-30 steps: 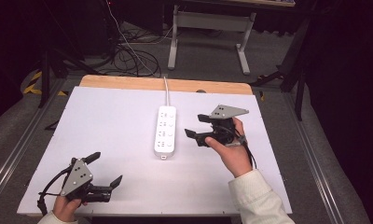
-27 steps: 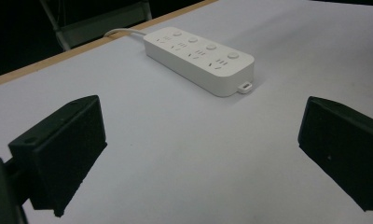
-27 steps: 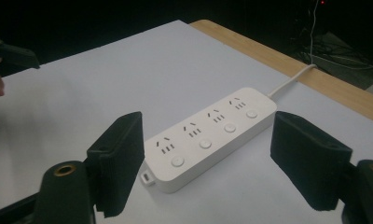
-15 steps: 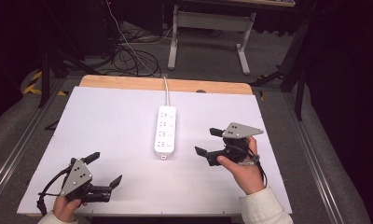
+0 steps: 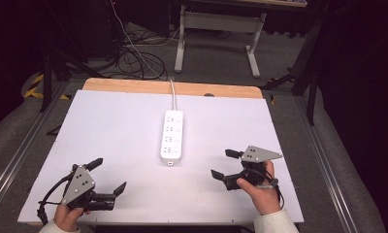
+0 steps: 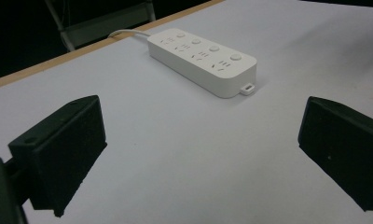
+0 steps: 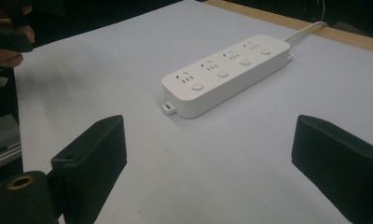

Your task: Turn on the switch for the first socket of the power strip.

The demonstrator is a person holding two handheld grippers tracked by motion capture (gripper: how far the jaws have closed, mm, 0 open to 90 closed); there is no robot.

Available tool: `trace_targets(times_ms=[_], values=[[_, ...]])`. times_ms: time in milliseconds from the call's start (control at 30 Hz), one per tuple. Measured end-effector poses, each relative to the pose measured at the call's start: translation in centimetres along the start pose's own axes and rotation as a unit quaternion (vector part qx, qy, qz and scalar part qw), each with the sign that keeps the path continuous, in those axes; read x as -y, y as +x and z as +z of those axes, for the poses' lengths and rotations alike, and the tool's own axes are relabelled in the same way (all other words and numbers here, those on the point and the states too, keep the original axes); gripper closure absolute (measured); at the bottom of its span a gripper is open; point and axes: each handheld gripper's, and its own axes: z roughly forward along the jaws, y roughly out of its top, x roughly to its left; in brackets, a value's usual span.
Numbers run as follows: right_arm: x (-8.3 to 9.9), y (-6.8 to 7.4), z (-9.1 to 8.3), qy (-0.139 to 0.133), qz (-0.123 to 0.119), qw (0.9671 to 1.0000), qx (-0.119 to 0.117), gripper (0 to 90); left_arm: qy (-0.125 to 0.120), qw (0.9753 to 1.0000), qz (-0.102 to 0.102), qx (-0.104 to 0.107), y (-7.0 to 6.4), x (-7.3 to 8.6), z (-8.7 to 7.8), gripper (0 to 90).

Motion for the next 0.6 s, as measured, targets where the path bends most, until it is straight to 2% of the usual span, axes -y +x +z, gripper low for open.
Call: trace_targets(times_ms=[200,267,333,400,500,600], values=[[2.5,0.2,-0.3,0.010,0.006,0.9999,0.002,11.0,-0.002,1.0000,-0.007,-0.001,0.4,0.1,-0.4,1.5],[3.9,0.1,-0.4,0.014,0.021,0.9997,0.006,10.5,-0.001,1.0000,-0.005,-0.003,0.5,0.2,-0.5,1.5],[4.4,0.1,-0.4,0.014,0.028,0.9995,0.007,9.8,-0.003,1.0000,-0.007,-0.004,0.6,0.2,-0.5,1.5],[5.4,0.3,-0.8,0.026,0.027,0.9993,0.009,8.8,-0.005,0.9999,-0.008,-0.004,0.7,0.3,-0.5,1.5],[5.9,0.4,-1.1,0.027,0.024,0.9992,0.016,8.4,-0.006,1.0000,-0.007,-0.002,0.7,0.4,-0.4,1.5],[6.2,0.3,-1.6,0.023,0.029,0.9991,0.022,8.0,-0.006,1.0000,0.004,-0.004,0.6,0.5,-0.3,1.4]])
